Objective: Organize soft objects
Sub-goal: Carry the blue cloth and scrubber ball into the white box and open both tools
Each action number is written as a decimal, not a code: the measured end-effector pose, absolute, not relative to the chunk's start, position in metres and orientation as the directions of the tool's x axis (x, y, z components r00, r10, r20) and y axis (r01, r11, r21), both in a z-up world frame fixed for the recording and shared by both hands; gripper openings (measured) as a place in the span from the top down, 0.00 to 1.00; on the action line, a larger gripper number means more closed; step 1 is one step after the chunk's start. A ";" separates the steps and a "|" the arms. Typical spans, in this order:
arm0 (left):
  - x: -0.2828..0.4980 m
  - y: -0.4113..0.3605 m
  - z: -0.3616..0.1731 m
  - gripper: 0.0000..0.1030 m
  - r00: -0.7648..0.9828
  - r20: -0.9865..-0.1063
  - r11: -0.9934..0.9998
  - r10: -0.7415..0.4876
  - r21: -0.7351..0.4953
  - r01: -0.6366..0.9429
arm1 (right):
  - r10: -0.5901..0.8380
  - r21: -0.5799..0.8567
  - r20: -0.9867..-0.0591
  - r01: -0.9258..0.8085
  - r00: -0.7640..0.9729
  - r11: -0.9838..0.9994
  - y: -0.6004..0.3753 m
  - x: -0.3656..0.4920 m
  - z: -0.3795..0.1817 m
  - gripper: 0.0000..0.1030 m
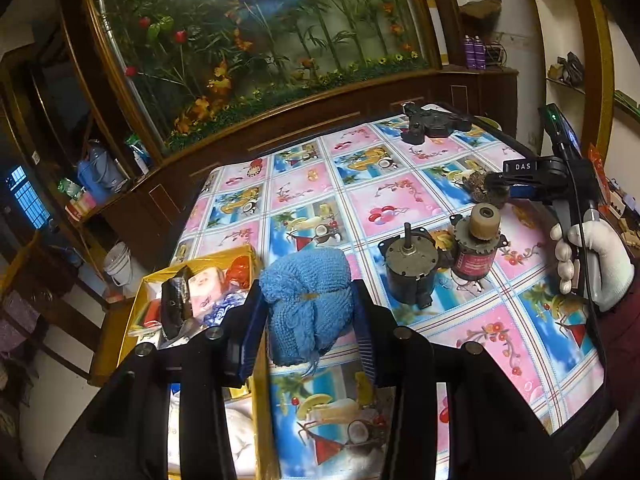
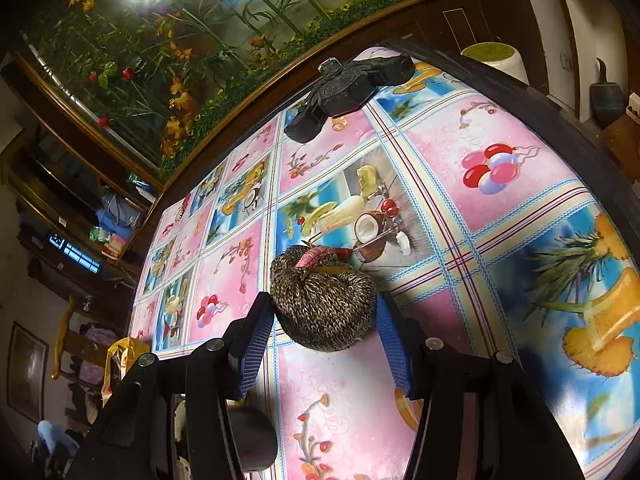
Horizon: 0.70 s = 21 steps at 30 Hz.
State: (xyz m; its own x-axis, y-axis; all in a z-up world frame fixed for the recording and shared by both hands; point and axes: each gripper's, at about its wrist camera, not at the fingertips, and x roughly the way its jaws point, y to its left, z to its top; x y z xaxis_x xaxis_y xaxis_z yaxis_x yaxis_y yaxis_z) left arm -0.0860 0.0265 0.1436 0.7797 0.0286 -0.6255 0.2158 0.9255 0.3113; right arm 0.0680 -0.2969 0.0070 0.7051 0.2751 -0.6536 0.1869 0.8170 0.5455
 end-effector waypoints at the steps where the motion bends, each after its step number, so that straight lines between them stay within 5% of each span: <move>1: -0.089 0.030 0.143 0.62 0.778 -0.628 0.928 0.027 0.305 0.214 | 0.271 0.541 -0.654 0.187 0.706 0.820 -0.296 0.067 0.007 0.50; 8: -0.103 0.057 0.143 0.62 0.779 -0.626 0.942 0.028 0.278 0.189 | 0.229 0.514 -0.611 0.160 0.757 0.843 -0.289 0.035 0.033 0.50; 21: -0.114 0.162 0.118 0.62 0.743 -0.666 0.993 0.067 0.119 0.017 | 0.413 0.447 -0.550 -0.163 0.726 0.880 -0.154 -0.035 0.101 0.49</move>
